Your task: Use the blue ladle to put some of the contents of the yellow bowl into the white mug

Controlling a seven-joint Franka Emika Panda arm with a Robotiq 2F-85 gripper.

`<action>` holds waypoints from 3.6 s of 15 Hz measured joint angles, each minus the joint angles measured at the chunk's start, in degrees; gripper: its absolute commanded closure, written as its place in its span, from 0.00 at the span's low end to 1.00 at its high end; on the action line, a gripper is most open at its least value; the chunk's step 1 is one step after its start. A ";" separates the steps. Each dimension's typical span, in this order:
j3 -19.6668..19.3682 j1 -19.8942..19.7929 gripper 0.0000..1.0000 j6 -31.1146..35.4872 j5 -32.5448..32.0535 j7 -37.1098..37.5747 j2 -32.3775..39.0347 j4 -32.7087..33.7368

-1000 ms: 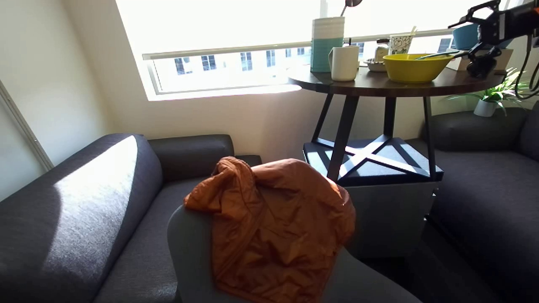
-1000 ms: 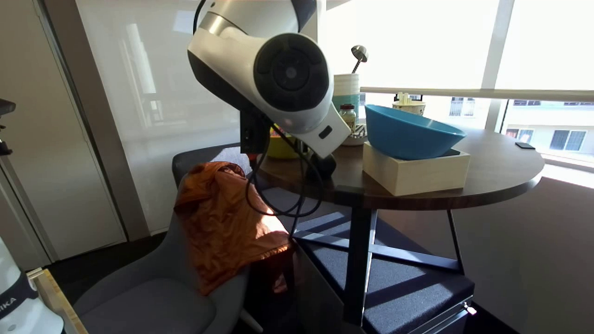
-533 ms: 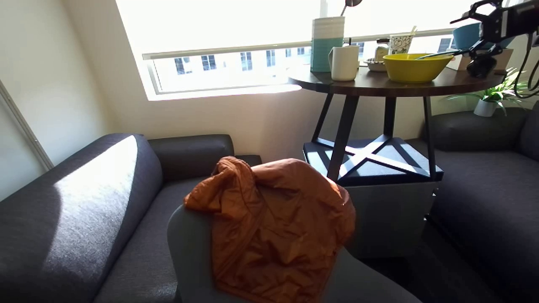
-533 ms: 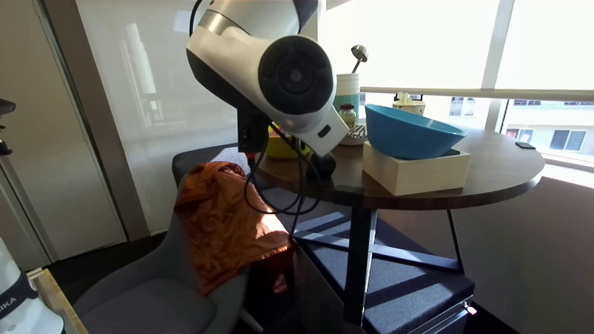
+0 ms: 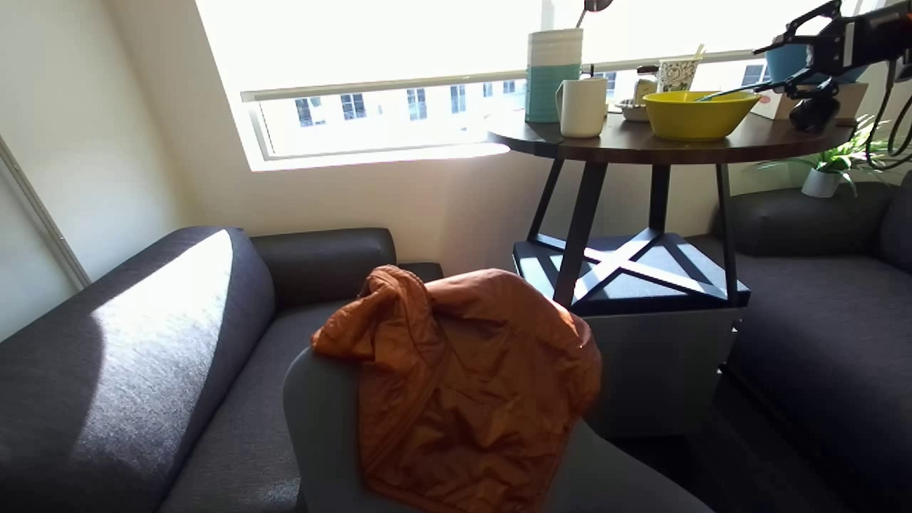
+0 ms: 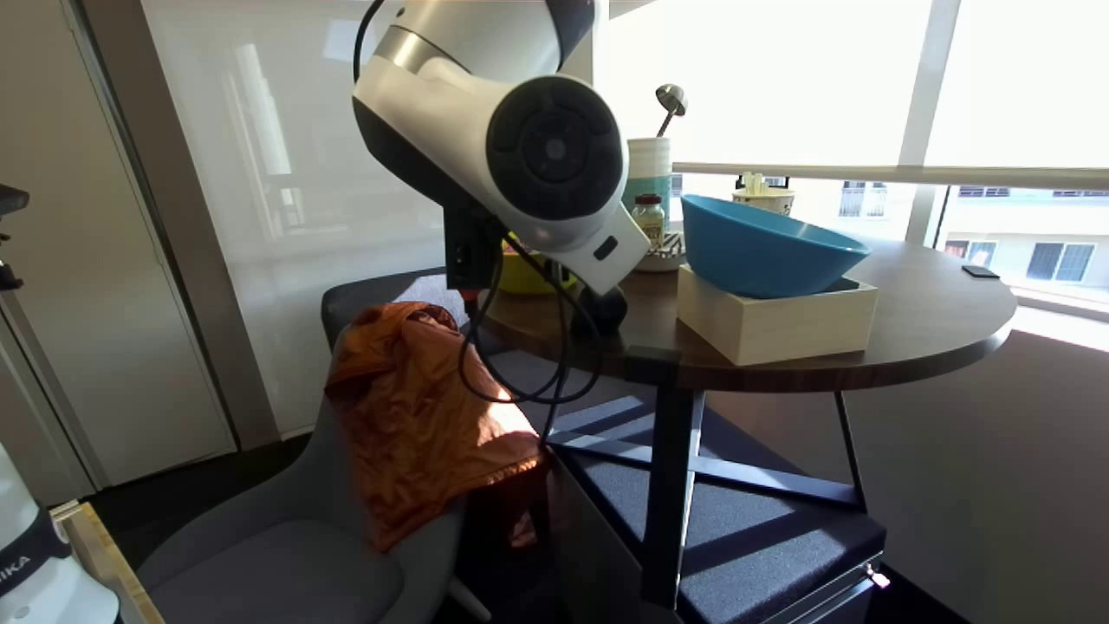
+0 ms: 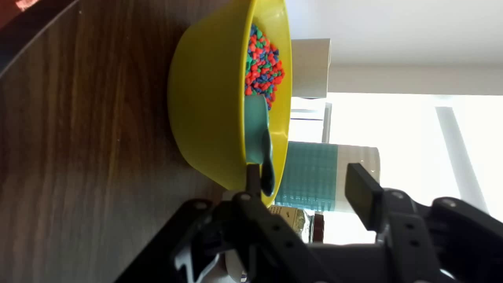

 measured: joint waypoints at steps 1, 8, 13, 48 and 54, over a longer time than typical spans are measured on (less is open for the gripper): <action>0.05 0.00 0.78 0.00 0.00 -0.05 0.00 0.00; 0.14 0.01 0.98 0.63 0.00 -0.14 0.00 0.00; 0.09 -0.02 0.98 1.71 0.00 -0.22 -0.07 0.11; 9.01 11.92 0.92 16.62 -54.75 -5.44 -20.55 6.98; 8.39 12.45 0.98 19.35 -56.70 -5.81 -20.15 6.84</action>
